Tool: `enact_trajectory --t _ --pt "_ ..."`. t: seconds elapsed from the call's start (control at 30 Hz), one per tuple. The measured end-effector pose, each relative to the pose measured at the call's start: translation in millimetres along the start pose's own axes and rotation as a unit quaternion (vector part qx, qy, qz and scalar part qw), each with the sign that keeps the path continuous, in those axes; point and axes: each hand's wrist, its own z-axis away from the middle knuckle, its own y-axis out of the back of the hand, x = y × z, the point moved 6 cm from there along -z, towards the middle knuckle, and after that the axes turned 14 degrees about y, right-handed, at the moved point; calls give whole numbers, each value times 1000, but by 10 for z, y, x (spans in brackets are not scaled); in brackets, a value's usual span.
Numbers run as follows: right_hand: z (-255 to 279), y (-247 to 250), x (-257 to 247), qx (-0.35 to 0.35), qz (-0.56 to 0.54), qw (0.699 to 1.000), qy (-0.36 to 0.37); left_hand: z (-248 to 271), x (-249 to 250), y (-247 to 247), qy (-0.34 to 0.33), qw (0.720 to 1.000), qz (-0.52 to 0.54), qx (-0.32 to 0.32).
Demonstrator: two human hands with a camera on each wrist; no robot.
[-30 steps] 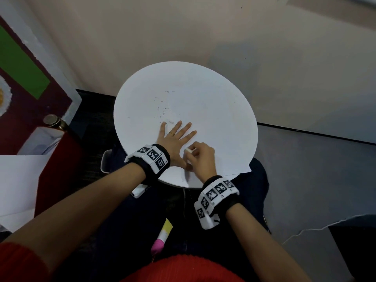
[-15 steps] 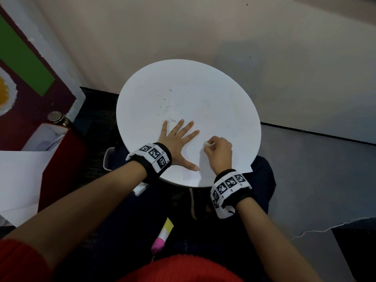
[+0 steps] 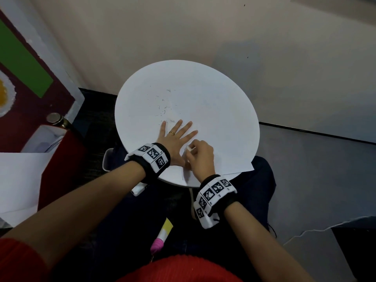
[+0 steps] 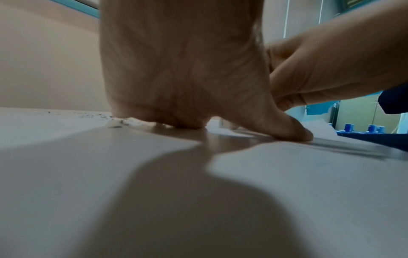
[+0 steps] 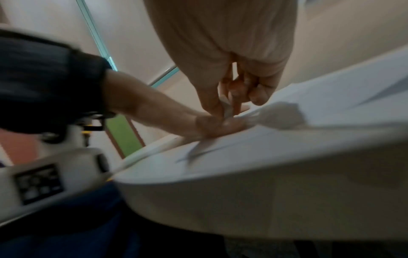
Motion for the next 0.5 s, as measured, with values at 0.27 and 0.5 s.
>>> enact_trajectory --t 0.27,0.5 --pt "-183 88 84 15 11 1000 3 1 3 3 5 1000 3 -4" --pt "-166 579 608 133 -198 968 -80 66 48 39 5 1000 1 -29"
